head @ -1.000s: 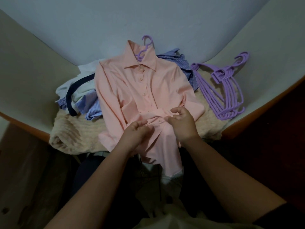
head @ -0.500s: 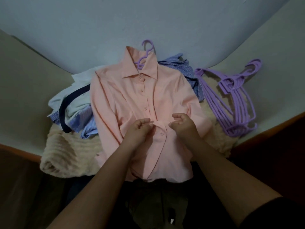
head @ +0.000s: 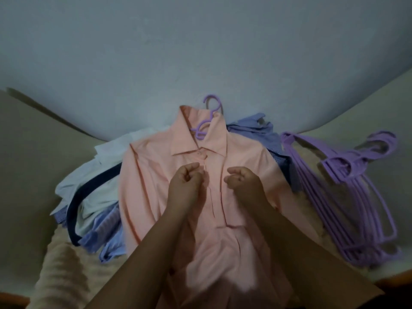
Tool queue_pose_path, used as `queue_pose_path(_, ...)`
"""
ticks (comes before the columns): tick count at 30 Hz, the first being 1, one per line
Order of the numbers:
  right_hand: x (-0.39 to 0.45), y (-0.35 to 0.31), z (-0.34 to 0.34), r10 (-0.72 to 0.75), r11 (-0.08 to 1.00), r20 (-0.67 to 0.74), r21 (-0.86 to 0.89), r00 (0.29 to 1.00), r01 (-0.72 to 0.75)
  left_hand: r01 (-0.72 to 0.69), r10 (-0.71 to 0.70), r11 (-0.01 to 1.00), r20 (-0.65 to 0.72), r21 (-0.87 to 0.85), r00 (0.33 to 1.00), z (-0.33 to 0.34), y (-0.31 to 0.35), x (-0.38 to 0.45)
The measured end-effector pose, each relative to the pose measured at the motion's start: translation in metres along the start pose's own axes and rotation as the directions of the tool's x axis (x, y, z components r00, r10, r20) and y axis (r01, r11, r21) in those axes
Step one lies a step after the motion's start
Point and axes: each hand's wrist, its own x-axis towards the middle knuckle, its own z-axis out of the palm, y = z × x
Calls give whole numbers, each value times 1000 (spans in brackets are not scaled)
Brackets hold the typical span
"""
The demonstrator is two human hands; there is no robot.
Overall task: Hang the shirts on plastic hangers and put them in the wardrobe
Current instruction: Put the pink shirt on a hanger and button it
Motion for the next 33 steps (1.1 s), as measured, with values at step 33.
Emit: queue_pose_path(33, 51, -77, -3, -24, 987, 209, 160, 978, -10, -313, 305, 679, 134, 664, 943, -7, 66, 46)
